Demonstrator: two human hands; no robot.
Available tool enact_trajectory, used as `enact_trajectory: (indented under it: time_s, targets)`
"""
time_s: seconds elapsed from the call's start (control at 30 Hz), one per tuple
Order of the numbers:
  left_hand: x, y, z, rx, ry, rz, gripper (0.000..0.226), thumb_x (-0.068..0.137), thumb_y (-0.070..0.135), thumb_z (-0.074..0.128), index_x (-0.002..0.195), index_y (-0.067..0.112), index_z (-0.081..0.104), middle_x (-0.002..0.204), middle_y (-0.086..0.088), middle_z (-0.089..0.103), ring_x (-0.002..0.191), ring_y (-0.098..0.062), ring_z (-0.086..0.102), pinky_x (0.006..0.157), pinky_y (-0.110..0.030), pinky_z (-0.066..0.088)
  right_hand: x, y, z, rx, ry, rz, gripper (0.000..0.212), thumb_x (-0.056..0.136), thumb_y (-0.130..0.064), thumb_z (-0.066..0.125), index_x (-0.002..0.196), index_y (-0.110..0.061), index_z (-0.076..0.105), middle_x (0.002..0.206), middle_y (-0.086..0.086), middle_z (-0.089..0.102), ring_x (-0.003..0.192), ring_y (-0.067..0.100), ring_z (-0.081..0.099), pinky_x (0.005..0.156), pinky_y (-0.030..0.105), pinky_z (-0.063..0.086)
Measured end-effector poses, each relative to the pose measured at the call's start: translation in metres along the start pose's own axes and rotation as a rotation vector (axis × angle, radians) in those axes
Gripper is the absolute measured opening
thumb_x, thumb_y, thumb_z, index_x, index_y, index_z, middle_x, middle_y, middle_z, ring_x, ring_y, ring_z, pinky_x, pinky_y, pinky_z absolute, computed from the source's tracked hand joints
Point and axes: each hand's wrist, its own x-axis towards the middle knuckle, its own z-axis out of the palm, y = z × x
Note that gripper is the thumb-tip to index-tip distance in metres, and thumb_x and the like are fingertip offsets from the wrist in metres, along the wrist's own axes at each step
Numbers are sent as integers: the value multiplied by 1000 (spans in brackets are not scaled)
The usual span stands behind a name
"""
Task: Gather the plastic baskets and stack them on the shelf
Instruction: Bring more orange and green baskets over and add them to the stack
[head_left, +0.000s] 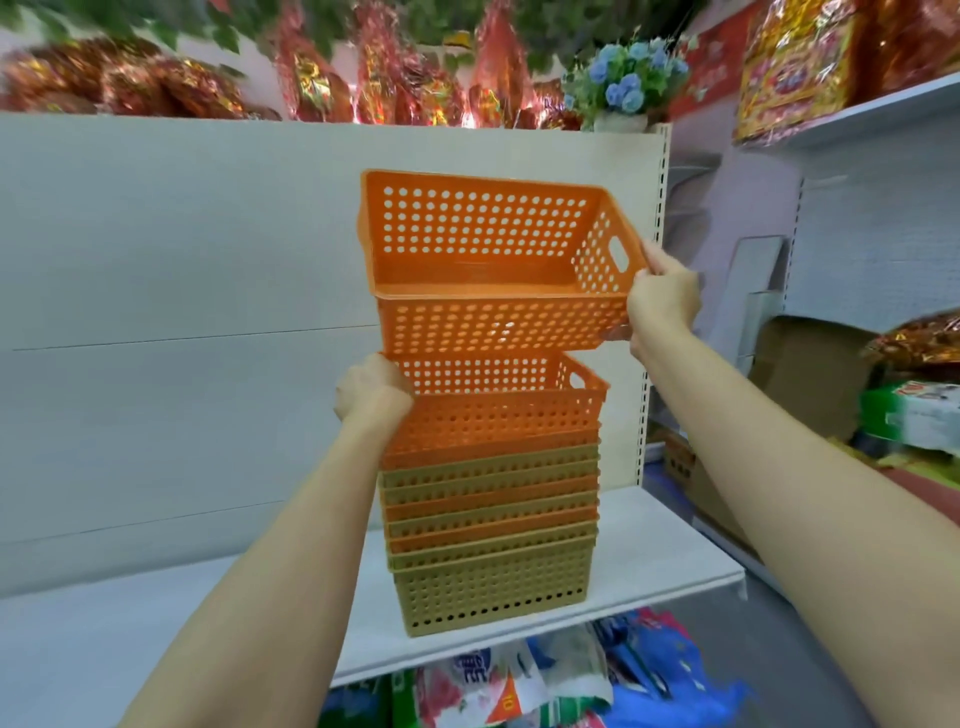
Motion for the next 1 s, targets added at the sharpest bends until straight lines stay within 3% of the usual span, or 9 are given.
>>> enact_trajectory:
  time_s: [0.17,0.27,0.33,0.43,0.53,0.6,0.73,0.83,1.0]
  targets:
    - [4,-8,6,-26,-137,-50,35,98,27,46,125,13,63,129,-13,64,121,-35,60,99,-42,48,5,15,11,-69,-24,82,58,92,-7,30,125,-43,62,126,-6,66,92,26,69,69,46,61]
    - [23,-21,2,-446,-204,-100,29,100,25,43,104,4,61,111,-13,63,109,-33,58,95,-40,49,10,31,13,-77,-53,142,57,92,-8,29,121,-43,64,115,-5,70,80,28,71,62,50,61]
    - [26,-28,-7,-759,-105,-117,25,105,23,34,96,10,53,99,-6,52,103,-26,48,92,-42,44,10,36,14,-91,-75,175,55,96,-8,28,123,-39,64,109,-4,71,76,28,72,60,52,61]
    - [10,-23,-21,-1058,-222,144,52,106,57,23,134,28,56,126,7,57,119,-15,49,101,-45,41,7,38,19,-144,-127,219,52,98,-8,28,126,-33,64,92,-5,65,76,28,69,63,53,60]
    - [3,-15,-25,-976,-309,227,47,104,62,16,105,43,60,105,14,63,98,-9,60,88,-34,45,7,34,17,-227,-193,288,39,100,-10,38,125,-24,65,99,4,55,88,40,64,62,59,58]
    - [6,-14,-20,-849,-326,240,50,105,59,13,100,39,59,97,15,60,90,-6,57,85,-30,40,9,39,14,-324,-217,321,34,99,-15,42,124,-18,64,104,11,52,92,45,61,64,61,57]
    - [22,-23,4,-724,-299,136,69,105,62,12,119,21,66,116,0,67,106,-16,60,93,-36,39,10,61,14,-590,-270,167,35,93,-20,40,111,-23,70,95,8,65,75,29,61,66,39,57]
    - [27,-36,30,-683,-256,5,64,105,57,15,96,17,64,108,-16,71,98,-28,66,90,-42,49,4,92,12,-646,-283,145,24,94,-20,45,92,-12,68,100,13,68,84,30,61,69,33,46]
    - [7,-60,62,-629,-83,-33,53,107,46,16,94,20,60,109,-13,68,104,-32,62,98,-48,47,-22,128,12,-450,-238,108,41,101,-20,32,129,-15,61,124,10,64,109,31,57,90,38,46]
